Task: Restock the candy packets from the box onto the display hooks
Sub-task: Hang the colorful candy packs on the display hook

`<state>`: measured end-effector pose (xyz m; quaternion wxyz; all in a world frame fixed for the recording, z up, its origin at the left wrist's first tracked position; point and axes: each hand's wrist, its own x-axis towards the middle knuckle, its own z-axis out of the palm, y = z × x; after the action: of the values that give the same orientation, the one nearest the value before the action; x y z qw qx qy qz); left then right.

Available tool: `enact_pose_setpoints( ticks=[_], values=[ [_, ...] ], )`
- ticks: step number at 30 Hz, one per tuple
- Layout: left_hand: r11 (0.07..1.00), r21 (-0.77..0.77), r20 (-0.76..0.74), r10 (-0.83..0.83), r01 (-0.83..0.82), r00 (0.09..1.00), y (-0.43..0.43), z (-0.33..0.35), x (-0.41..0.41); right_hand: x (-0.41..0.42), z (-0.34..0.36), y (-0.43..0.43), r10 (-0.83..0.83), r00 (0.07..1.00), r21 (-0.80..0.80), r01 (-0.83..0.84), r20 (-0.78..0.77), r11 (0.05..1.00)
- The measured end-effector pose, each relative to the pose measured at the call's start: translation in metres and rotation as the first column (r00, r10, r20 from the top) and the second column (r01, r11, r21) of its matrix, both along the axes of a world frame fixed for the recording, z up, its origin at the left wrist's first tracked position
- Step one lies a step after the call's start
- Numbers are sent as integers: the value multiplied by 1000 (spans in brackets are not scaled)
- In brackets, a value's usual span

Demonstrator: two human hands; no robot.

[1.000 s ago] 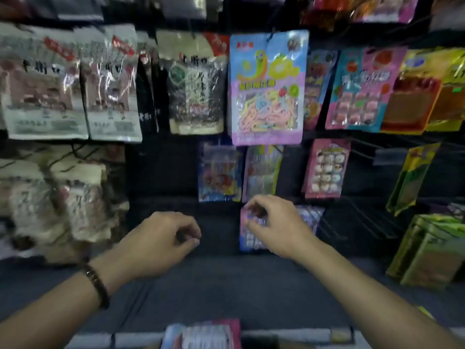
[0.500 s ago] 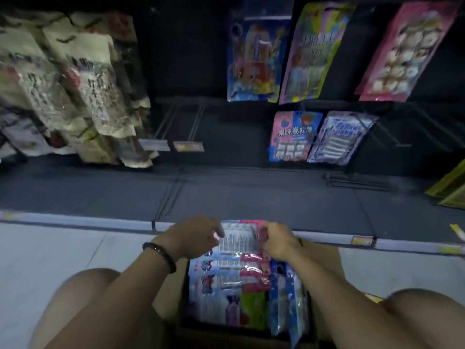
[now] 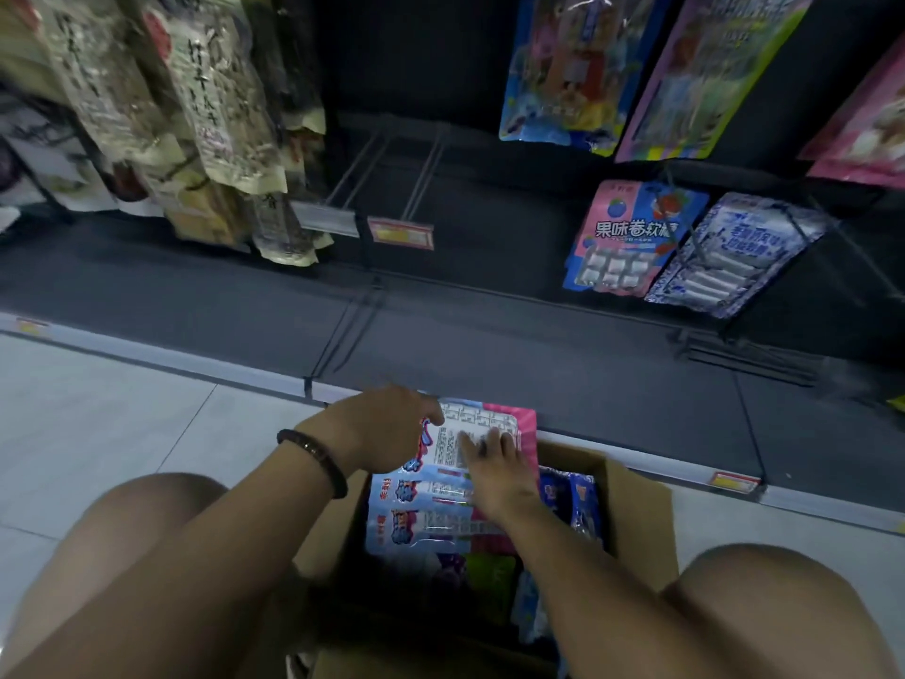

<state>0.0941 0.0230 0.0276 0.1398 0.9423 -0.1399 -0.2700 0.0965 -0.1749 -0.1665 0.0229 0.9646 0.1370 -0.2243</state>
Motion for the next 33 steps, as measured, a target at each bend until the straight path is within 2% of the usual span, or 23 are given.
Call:
enact_pose_setpoints(
  ticks=[5, 10, 14, 17, 19, 21, 23, 25, 28, 30, 31, 33],
  values=[
    [1000, -24, 37, -11, 12, 999, 3, 4, 1, -7, 21, 3, 33, 997, -12, -32, 67, 999],
    [999, -43, 71, -10, 13, 997, 8, 8, 2, -9, 51, -10, -61, 977, 83, 45, 206, 996],
    [997, -36, 69, 65, -63, 995, 23, 8, 2, -2, 102, -22, -151, 950, 197, 99, 274, 975],
    [994, 14, 64, 110, -111, 992, 30, 9, 2, -3, 143, -36, -247, 930, 350, 143, 272, 926],
    [988, 1, 53, 156, -156, 986, 28, 10, 0, -7, 162, -50, -343, 907, 508, 181, 245, 842],
    [976, -72, 49, 210, -206, 976, 23, 11, -2, -10, 174, -64, -452, 880, 707, 227, 145, 670],
    [926, -234, 31, 312, -296, 950, 13, 17, -5, -15, 187, -74, -507, 862, 846, 257, 19, 468],
    [825, -458, -5, 370, -332, 929, -2, 26, -11, -24, 200, -78, -519, 849, 912, 283, -94, 297],
    [576, -732, -130, 406, -364, 904, -22, 40, -21, -36, 213, -84, -499, 848, 945, 287, -176, 154],
    [434, -823, -198, 386, -367, 901, -31, 51, -26, -41, 218, -87, -489, 848, 955, 282, -204, 91],
    [394, -848, -206, 373, -355, 905, -36, 57, -28, -44, 221, -89, -492, 846, 962, 266, -206, 55],
    [374, -866, -190, 365, -330, 911, -44, 67, -30, -50, 228, -92, -521, 833, 978, 210, -186, -13]
  ],
)
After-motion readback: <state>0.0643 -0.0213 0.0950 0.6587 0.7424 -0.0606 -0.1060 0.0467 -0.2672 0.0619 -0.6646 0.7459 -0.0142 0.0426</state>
